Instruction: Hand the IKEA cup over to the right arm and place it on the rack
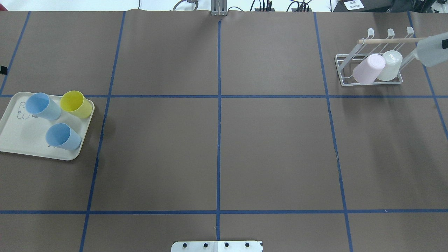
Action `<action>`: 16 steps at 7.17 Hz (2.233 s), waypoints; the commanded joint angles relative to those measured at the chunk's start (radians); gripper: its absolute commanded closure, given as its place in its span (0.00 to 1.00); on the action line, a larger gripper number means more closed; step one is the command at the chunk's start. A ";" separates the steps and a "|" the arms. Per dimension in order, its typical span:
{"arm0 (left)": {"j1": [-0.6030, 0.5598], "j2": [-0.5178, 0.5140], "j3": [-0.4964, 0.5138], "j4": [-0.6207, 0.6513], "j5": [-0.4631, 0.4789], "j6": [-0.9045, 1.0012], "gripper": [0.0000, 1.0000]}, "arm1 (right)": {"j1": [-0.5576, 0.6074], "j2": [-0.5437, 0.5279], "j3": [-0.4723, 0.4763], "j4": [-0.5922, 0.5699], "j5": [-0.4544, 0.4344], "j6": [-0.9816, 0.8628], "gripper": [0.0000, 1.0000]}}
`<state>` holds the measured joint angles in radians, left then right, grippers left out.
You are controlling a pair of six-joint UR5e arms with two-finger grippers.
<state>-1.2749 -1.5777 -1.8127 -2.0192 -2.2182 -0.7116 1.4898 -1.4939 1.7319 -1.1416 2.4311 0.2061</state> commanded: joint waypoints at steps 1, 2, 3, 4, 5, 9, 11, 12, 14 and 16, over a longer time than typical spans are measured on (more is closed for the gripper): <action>0.000 0.001 0.001 -0.001 0.000 -0.003 0.00 | 0.003 0.085 0.008 -0.337 -0.070 -0.166 0.89; 0.000 -0.001 0.000 -0.001 0.000 -0.012 0.00 | 0.004 0.159 0.008 -0.498 -0.104 -0.236 0.89; 0.000 -0.001 0.000 -0.003 0.000 -0.012 0.00 | -0.003 0.223 -0.011 -0.592 -0.168 -0.293 0.89; 0.000 0.004 0.000 -0.003 0.000 -0.014 0.00 | -0.011 0.256 -0.070 -0.605 -0.176 -0.298 0.89; 0.000 0.008 -0.002 -0.006 -0.001 -0.015 0.00 | -0.014 0.292 -0.148 -0.601 -0.164 -0.298 0.89; 0.002 0.008 0.000 -0.006 0.000 -0.012 0.00 | -0.074 0.305 -0.184 -0.598 -0.126 -0.278 0.89; 0.002 0.008 0.000 -0.006 0.000 -0.012 0.00 | -0.080 0.332 -0.228 -0.596 -0.127 -0.280 0.89; 0.002 0.008 0.000 -0.007 0.000 -0.012 0.00 | -0.080 0.352 -0.253 -0.596 -0.127 -0.281 0.89; 0.002 0.008 -0.002 -0.007 0.000 -0.012 0.00 | -0.094 0.360 -0.287 -0.593 -0.129 -0.286 0.89; 0.003 0.007 -0.004 -0.007 0.000 -0.014 0.00 | -0.097 0.360 -0.295 -0.593 -0.129 -0.289 0.89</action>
<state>-1.2722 -1.5695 -1.8154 -2.0263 -2.2181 -0.7250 1.3954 -1.1345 1.4437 -1.7352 2.3026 -0.0807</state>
